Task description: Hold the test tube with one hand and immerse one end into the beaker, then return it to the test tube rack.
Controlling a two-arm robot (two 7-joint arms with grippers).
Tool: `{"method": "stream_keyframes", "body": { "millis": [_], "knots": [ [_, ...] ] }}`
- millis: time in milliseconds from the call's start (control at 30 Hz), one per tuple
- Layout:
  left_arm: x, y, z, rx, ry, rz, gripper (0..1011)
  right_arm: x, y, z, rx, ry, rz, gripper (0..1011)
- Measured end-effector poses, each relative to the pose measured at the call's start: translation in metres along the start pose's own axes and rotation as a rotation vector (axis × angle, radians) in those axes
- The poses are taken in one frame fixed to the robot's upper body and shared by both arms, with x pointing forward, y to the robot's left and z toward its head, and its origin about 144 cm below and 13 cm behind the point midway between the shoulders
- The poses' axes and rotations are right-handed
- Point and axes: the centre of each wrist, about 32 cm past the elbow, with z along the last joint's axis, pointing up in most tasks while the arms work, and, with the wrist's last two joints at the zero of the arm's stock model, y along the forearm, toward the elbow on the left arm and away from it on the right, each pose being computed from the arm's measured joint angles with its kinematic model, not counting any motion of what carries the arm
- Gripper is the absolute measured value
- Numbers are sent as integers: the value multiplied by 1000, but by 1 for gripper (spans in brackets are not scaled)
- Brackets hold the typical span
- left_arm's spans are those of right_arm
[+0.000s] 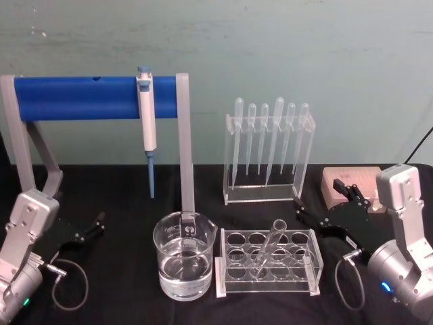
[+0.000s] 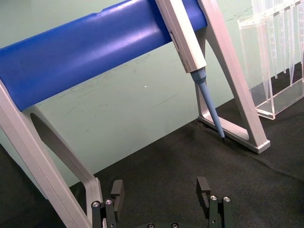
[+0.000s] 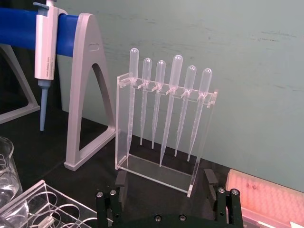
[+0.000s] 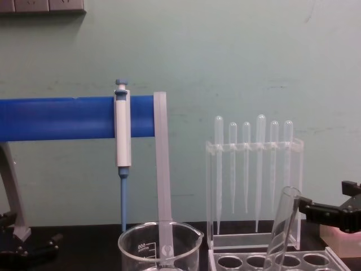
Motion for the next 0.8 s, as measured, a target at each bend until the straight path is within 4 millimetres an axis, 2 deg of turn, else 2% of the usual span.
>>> {"method": "stream_keyframes", "body": {
  "millis": [800],
  "knots": [
    [0,0,0,0,0,0,1000,0,0,1,4,1,-1,1002]
  ]
}}
